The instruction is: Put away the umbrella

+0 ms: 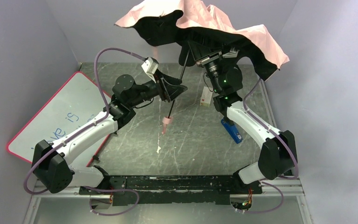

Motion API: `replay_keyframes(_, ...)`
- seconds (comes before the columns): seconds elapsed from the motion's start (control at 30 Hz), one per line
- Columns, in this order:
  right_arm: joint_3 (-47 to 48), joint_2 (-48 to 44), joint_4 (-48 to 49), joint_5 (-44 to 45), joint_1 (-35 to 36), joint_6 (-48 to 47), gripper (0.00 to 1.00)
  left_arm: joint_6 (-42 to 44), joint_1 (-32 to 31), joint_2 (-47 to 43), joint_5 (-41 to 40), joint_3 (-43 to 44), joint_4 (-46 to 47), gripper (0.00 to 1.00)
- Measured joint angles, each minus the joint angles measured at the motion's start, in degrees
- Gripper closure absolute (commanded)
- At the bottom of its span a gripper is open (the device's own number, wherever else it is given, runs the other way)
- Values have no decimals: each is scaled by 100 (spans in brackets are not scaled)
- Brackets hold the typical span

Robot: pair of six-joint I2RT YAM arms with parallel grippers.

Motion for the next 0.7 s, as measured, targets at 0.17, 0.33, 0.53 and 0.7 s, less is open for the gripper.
replay_keyframes(0.17,280,7,39,9,-55,17,100,22,-50,4,31,2,-17,48)
replay_keyframes(0.33,345,7,59,7,-76,70,100,31,-59,39,39,2,-33,57)
replay_keyframes(0.53,492,4,-28,-103,-138,42,100,42,-66,52,81,2,-44,86)
replay_keyframes(0.7,479,-87,13,-197,-142,-151,100,-48,0,118,-138,4,-219,95)
